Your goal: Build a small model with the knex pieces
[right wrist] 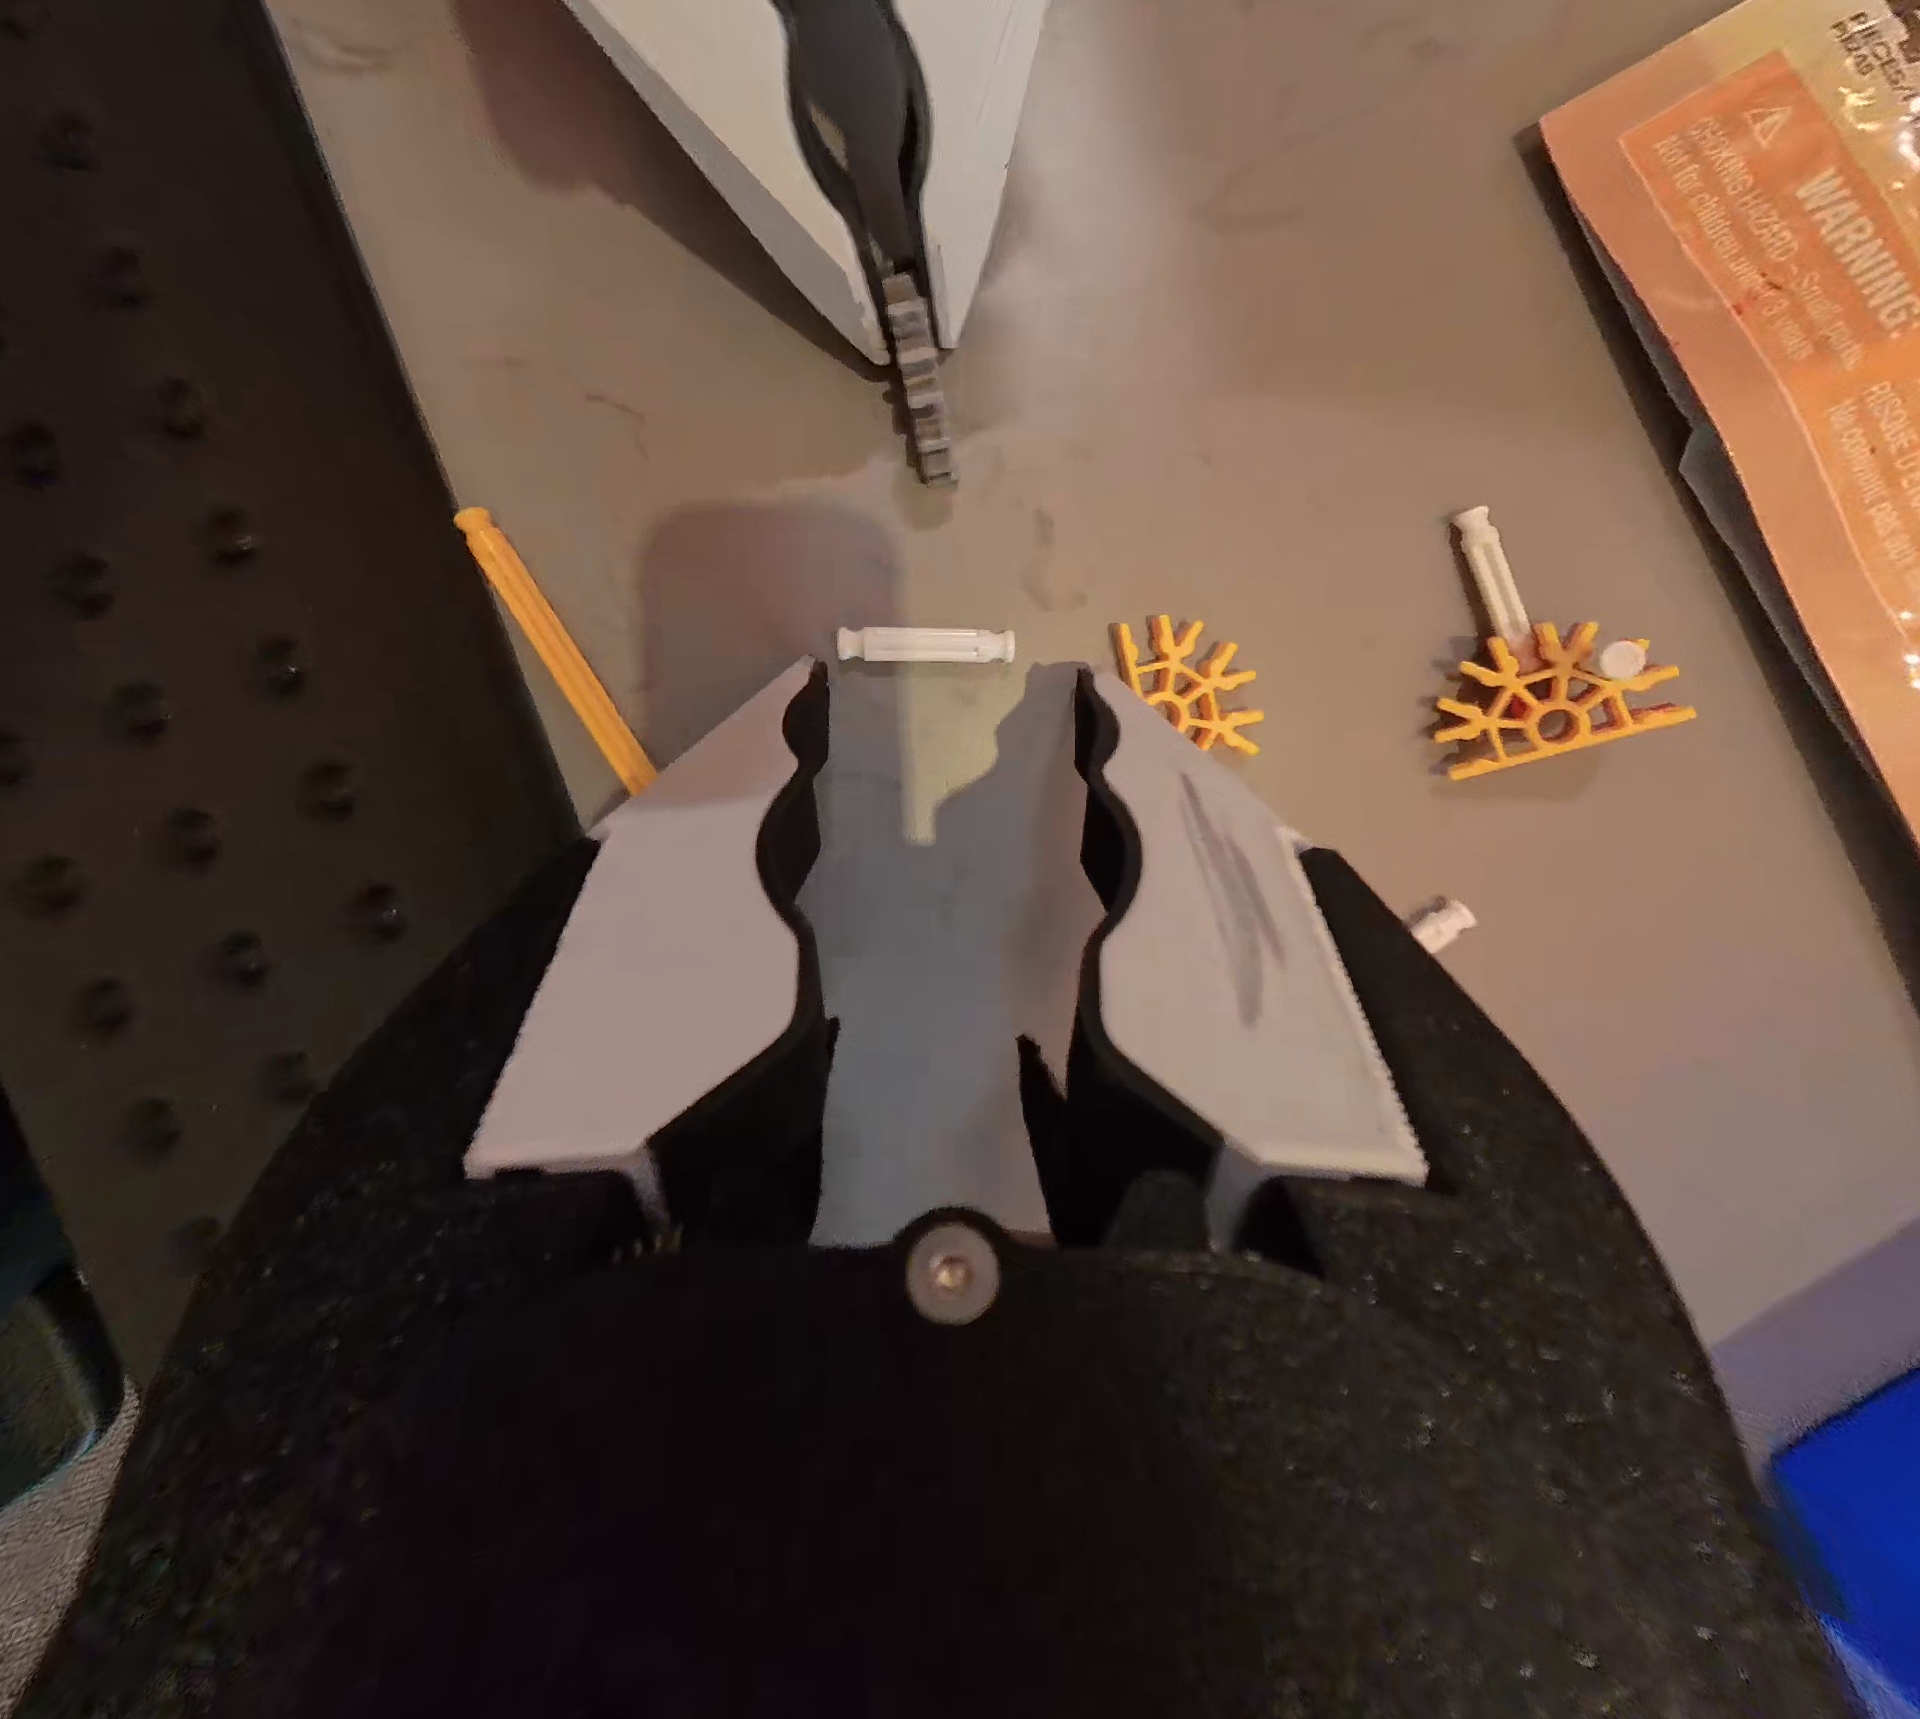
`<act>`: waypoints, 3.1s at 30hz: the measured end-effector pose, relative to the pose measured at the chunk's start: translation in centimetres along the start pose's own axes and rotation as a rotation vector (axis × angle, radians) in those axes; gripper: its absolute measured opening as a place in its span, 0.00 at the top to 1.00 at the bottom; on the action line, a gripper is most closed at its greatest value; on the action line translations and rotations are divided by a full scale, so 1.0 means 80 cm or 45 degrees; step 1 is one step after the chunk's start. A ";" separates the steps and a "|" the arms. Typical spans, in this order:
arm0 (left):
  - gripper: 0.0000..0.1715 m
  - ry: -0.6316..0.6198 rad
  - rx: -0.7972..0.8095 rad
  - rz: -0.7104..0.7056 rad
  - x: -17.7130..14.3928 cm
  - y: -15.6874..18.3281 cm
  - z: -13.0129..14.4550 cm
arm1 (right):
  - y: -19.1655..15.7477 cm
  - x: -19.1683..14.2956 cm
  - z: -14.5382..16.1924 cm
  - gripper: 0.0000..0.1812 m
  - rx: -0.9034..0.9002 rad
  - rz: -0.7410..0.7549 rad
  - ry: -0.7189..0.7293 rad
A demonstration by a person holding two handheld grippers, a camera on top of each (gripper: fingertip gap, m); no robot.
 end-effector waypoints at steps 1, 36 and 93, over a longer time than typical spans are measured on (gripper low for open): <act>0.97 -0.001 -0.002 -0.004 0.000 -0.002 0.000 | -0.003 0.001 0.000 0.74 0.005 -0.019 0.011; 0.97 0.010 0.079 0.056 0.013 0.002 -0.013 | -0.011 0.015 -0.024 0.83 -0.098 -0.124 0.287; 0.97 0.079 -0.093 -0.027 0.021 0.009 -0.019 | -0.009 0.003 -0.004 0.98 0.019 0.180 0.208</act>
Point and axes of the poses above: each gripper's, where its closed fingertips meet, x out along the fingers, z out of its underside, y = z × x across the jaws, the point moved 1 cm from there along -x, back along the fingers, and after that the axes turned 2 degrees about x, right-handed, at the moved point
